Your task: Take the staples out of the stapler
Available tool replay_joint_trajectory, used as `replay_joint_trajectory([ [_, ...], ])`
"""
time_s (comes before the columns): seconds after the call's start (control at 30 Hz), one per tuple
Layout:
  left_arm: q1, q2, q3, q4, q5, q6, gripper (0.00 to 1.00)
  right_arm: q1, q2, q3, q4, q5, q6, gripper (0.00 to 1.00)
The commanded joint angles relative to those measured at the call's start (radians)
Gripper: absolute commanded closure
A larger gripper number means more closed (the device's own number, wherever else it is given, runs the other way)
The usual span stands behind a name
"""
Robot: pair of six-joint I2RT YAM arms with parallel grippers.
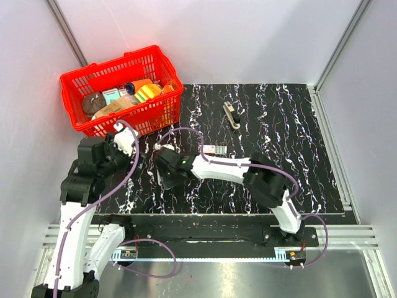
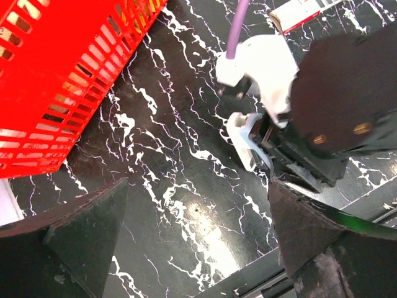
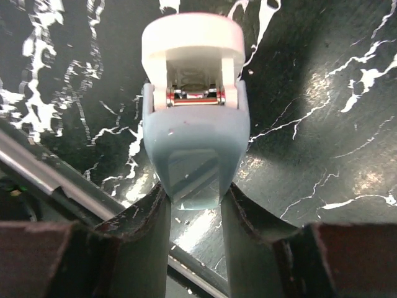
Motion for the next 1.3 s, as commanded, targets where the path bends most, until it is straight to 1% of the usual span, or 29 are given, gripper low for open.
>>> replay_joint_trajectory([
  [0.0, 0.006, -0.046, 0.004, -0.008, -0.056, -0.071, 0.01, 0.032, 0.084, 0.155, -0.219, 0.047, -0.056, 1.0],
  [0.1, 0.007, -0.054, 0.001, -0.007, -0.022, -0.104, 0.01, 0.034, 0.136, 0.221, -0.265, 0.05, -0.062, 1.0],
  [0.3, 0.007, -0.041, -0.006, 0.028, -0.085, -0.145, 0.01, 0.04, 0.256, 0.39, -0.369, 0.078, -0.071, 1.0],
  [0.37, 0.007, -0.055, 0.0, 0.039, -0.091, -0.142, 0.01, 0.04, 0.297, 0.45, -0.409, 0.079, -0.074, 0.93],
  [0.43, 0.007, -0.087, -0.005, 0.059, -0.088, -0.124, 0.01, 0.041, 0.328, 0.494, -0.436, 0.078, -0.083, 0.83],
  [0.53, 0.007, -0.115, 0.019, 0.087, -0.112, -0.133, 0.01, 0.041, 0.351, 0.525, -0.437, 0.078, -0.092, 0.62],
  [0.57, 0.007, -0.107, 0.038, 0.073, -0.112, -0.139, 0.01, 0.041, 0.359, 0.54, -0.438, 0.079, -0.091, 0.58],
  [0.67, 0.007, -0.075, 0.088, 0.032, -0.106, -0.154, 0.01, 0.041, 0.371, 0.58, -0.444, 0.084, -0.086, 0.49],
  [0.77, 0.007, -0.077, 0.092, 0.022, -0.099, -0.153, 0.01, 0.041, 0.374, 0.611, -0.444, 0.084, -0.08, 0.39],
  [1.0, 0.007, -0.077, 0.083, 0.004, -0.099, -0.137, 0.01, 0.041, 0.345, 0.626, -0.46, 0.092, -0.099, 0.34],
  [1.07, 0.007, -0.08, 0.079, 0.004, -0.105, -0.134, 0.01, 0.041, 0.316, 0.611, -0.46, 0.101, -0.108, 0.27],
  [1.1, 0.007, -0.078, 0.078, 0.005, -0.108, -0.133, 0.01, 0.041, 0.299, 0.603, -0.461, 0.116, -0.114, 0.2],
  [1.2, 0.009, -0.066, 0.09, -0.005, -0.129, -0.108, 0.01, 0.038, 0.229, 0.55, -0.452, 0.127, -0.148, 0.03],
  [1.23, 0.009, -0.057, 0.107, -0.017, -0.144, -0.104, 0.01, 0.035, 0.195, 0.525, -0.438, 0.13, -0.16, 0.01],
  [1.27, 0.009, -0.044, 0.118, -0.03, -0.163, -0.102, 0.01, 0.031, 0.164, 0.49, -0.418, 0.134, -0.169, 0.01],
])
